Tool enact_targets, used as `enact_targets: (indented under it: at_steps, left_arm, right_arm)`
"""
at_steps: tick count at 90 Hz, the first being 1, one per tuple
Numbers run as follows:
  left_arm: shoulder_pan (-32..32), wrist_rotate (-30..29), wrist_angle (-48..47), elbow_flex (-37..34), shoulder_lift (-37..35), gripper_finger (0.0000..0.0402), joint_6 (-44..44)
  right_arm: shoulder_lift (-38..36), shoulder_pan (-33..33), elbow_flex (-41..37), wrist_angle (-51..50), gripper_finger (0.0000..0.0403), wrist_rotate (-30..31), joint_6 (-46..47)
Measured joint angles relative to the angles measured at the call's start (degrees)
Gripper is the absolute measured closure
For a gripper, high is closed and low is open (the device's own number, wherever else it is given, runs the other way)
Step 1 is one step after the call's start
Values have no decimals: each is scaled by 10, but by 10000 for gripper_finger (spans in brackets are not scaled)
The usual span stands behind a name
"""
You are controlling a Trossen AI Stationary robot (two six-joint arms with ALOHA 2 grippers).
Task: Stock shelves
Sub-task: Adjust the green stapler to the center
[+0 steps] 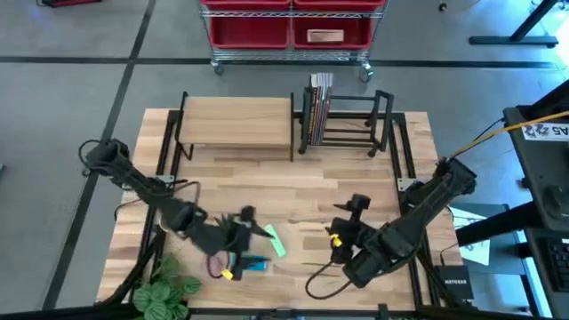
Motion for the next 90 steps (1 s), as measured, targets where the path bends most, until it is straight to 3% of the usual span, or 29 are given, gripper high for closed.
enact_targets:
  at_steps: [6,13,23,31,51,90]
  left_arm:
    - [12,65,-29,-2,21,149,92]
    - [23,101,-61,0,40,149,178]
    - [72,193,-112,24,74,154,188]
    - [107,242,-135,37,116,163,211]
    - [142,274,-179,80,204,166,297]
    - [164,241,-191,88,231,167,265]
  right_arm:
    - [0,5,-38,75,95,-15,0]
    - [-1,5,-79,168,95,-41,-22]
    - [0,5,-125,265,95,-53,-54]
    - [0,5,-141,286,95,-47,-52]
    - [0,4,-142,290,95,-47,-36]
    - [0,4,-142,296,95,-46,-35]
